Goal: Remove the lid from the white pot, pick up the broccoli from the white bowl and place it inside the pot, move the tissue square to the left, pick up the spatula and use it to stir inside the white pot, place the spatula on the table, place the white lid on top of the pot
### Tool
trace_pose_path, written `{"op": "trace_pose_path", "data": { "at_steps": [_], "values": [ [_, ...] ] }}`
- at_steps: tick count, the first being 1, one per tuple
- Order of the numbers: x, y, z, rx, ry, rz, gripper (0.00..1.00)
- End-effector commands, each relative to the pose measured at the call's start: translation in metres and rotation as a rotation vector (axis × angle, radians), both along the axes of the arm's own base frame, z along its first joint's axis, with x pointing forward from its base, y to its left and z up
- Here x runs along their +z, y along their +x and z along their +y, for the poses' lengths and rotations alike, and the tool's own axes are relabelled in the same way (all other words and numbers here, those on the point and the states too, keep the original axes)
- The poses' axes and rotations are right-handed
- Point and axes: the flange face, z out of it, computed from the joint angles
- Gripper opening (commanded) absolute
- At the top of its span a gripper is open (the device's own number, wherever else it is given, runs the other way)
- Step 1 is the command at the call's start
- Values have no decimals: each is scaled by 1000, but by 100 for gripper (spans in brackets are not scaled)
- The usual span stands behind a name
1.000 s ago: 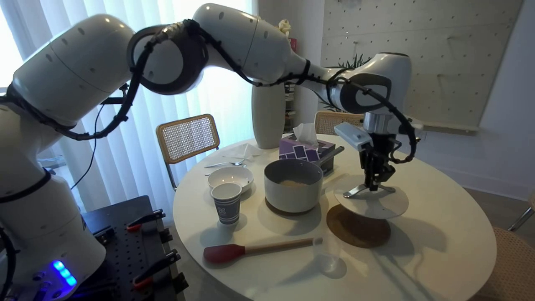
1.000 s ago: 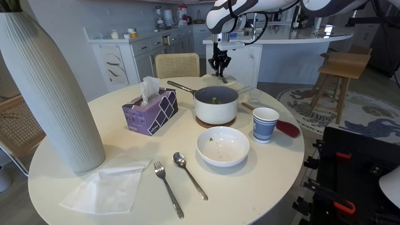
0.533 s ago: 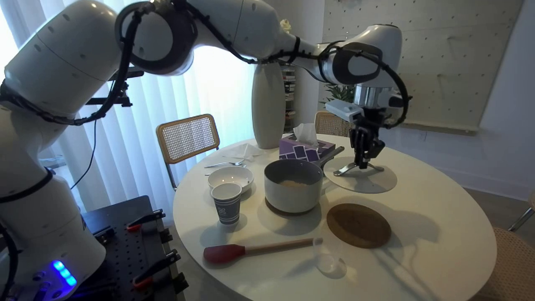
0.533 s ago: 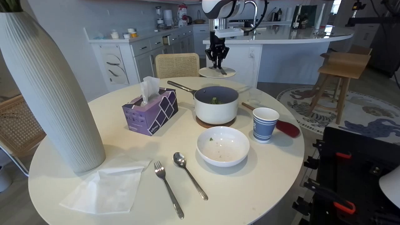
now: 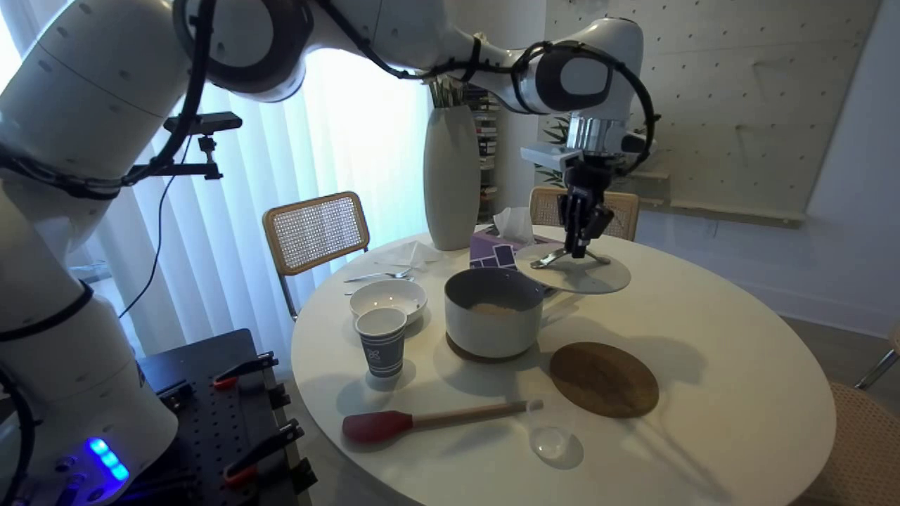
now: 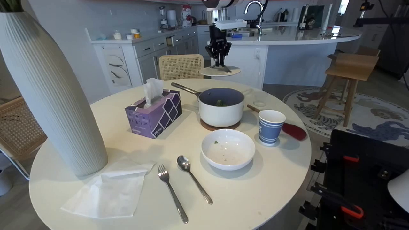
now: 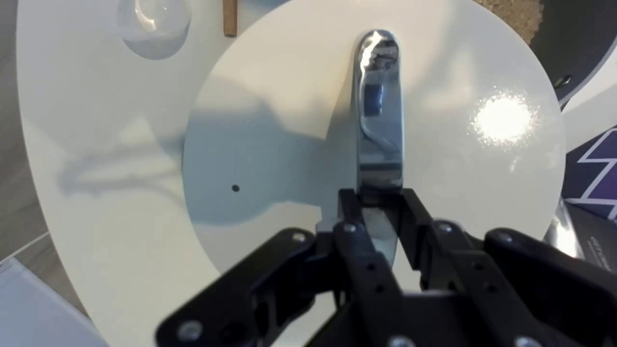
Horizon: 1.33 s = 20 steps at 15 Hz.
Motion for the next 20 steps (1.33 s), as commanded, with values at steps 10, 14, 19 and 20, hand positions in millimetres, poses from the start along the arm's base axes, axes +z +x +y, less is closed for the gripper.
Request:
{"op": "trace_pose_path", "data": {
  "at_steps": [10, 14, 19, 20],
  "values": [
    [2, -39, 97, 129, 9, 116, 6],
    [-4, -56, 104, 151, 32, 134, 6],
    [-6, -74, 102, 155, 29, 97, 6],
    [-6, -78, 102, 158, 30, 85, 6]
  ]
}}
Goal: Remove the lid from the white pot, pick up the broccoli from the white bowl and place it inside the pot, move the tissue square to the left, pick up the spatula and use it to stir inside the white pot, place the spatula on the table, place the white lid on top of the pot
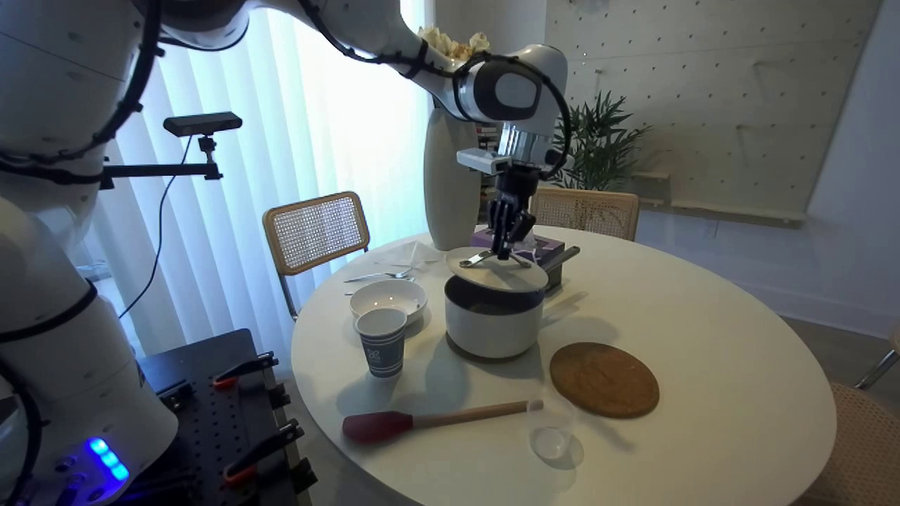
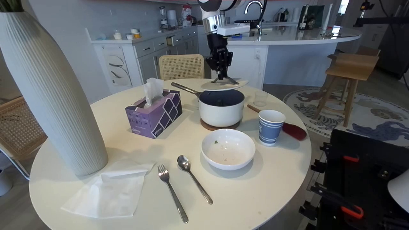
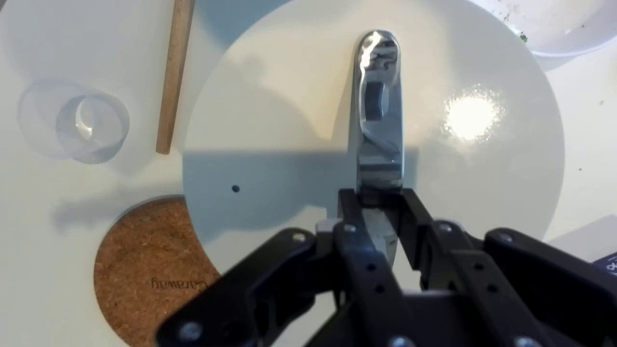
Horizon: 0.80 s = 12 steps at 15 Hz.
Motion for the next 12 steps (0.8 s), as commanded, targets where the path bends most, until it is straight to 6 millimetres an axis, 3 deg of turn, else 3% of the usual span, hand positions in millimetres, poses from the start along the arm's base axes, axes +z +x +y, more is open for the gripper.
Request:
{"op": "trace_pose_path", "data": {
  "at_steps": [1, 12],
  "values": [
    [18, -23, 2, 18, -12, -66, 6],
    [-6, -44, 11, 34, -24, -173, 6]
  ]
}}
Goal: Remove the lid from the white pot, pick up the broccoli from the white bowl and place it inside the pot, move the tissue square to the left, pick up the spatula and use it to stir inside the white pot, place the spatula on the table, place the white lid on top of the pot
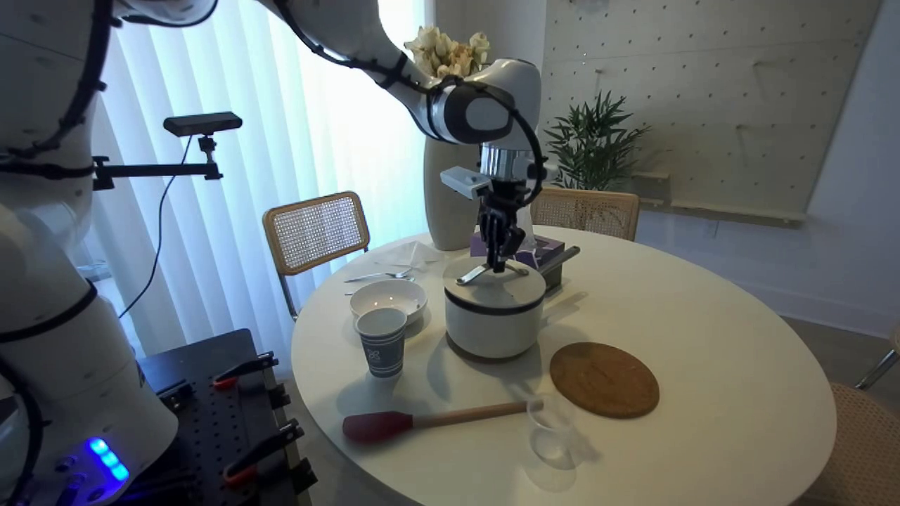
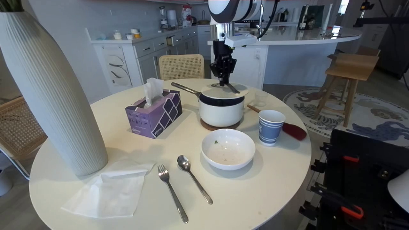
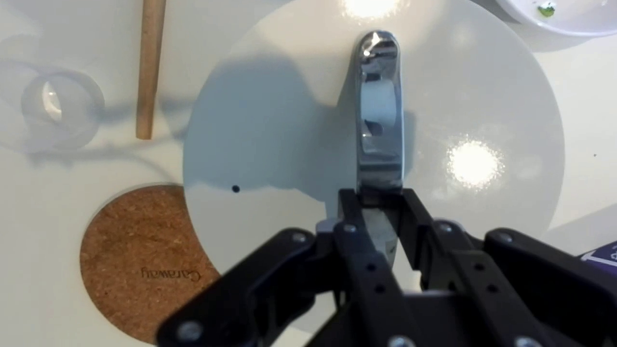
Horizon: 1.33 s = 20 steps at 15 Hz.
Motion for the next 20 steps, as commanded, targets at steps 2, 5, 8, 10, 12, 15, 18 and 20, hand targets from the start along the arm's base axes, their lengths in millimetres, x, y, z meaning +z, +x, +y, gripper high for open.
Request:
{"op": "trace_pose_path", "data": {
  "at_steps": [2, 5, 8, 10, 12, 15, 18, 20],
  "values": [
    [15, -14, 8, 31, -5, -41, 6],
    [14, -15, 10, 32, -3, -61, 6],
    [12, -15, 10, 38, 4, -81, 6],
    [10, -14, 11, 50, 2, -93, 6],
    [9, -13, 12, 59, 3, -101, 6],
    [6, -11, 16, 76, 8, -104, 6],
    [1, -10, 19, 84, 9, -99, 6],
    [-1, -10, 19, 85, 6, -97, 6]
  ]
}}
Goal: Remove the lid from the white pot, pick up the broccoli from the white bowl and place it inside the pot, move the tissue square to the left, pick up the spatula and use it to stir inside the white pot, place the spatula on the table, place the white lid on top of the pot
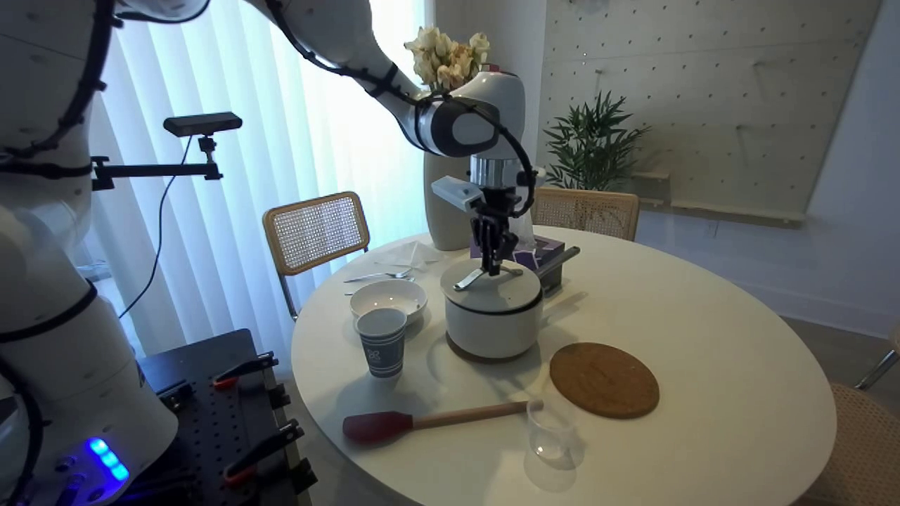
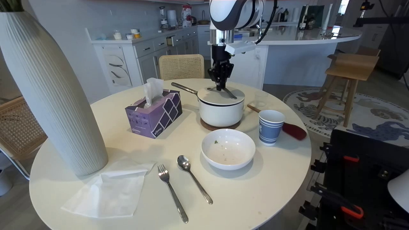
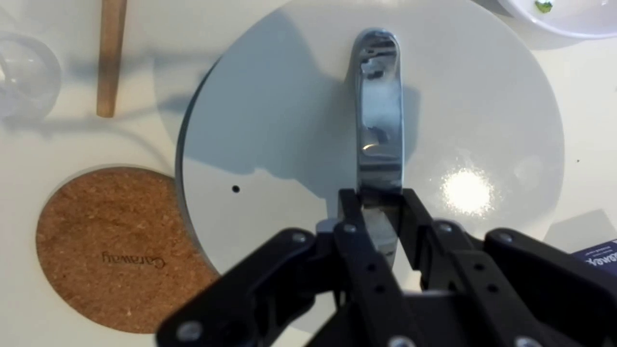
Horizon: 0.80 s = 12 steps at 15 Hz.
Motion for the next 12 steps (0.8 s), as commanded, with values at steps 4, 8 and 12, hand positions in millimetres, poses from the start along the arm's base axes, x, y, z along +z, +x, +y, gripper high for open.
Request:
{"op": "trace_pose_path", "data": {
  "at_steps": [4, 8, 12],
  "values": [
    [12, -3, -4, 20, 0, -40, 6],
    [7, 1, -7, 28, 2, -71, 6],
    [3, 4, -9, 40, 6, -81, 6]
  ]
}}
